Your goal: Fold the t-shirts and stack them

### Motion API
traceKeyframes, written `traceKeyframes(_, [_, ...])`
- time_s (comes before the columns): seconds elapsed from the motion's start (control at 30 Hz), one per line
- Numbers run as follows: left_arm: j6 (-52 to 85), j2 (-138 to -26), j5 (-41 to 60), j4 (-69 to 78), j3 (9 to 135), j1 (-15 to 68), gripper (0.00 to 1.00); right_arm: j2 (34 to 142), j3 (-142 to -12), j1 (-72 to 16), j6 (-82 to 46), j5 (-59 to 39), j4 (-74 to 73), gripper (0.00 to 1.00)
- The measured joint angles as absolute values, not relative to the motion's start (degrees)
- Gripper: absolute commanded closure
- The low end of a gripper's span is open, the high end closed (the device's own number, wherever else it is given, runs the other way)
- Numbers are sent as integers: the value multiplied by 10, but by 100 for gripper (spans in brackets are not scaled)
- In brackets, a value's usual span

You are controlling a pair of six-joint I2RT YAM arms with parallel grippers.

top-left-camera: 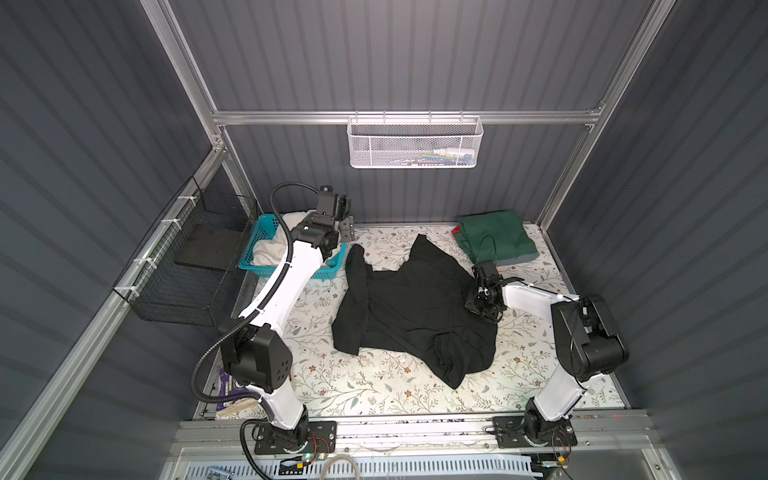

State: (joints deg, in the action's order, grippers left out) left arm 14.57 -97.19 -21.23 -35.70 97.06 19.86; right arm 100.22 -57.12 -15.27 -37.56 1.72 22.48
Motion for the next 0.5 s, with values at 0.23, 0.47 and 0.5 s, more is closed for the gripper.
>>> traceKeyframes(0.23, [161, -969, -168, -356, 892, 202, 21, 1010, -601, -139, -370, 23, 250, 100])
traceKeyframes(0.47, [168, -945, -143, -350, 847, 202, 21, 1001, -604, -103, -370, 42, 260, 100])
traceKeyframes(0.5, [168, -942, -140, -348, 846, 202, 21, 997, -603, -97, -371, 44, 262, 100])
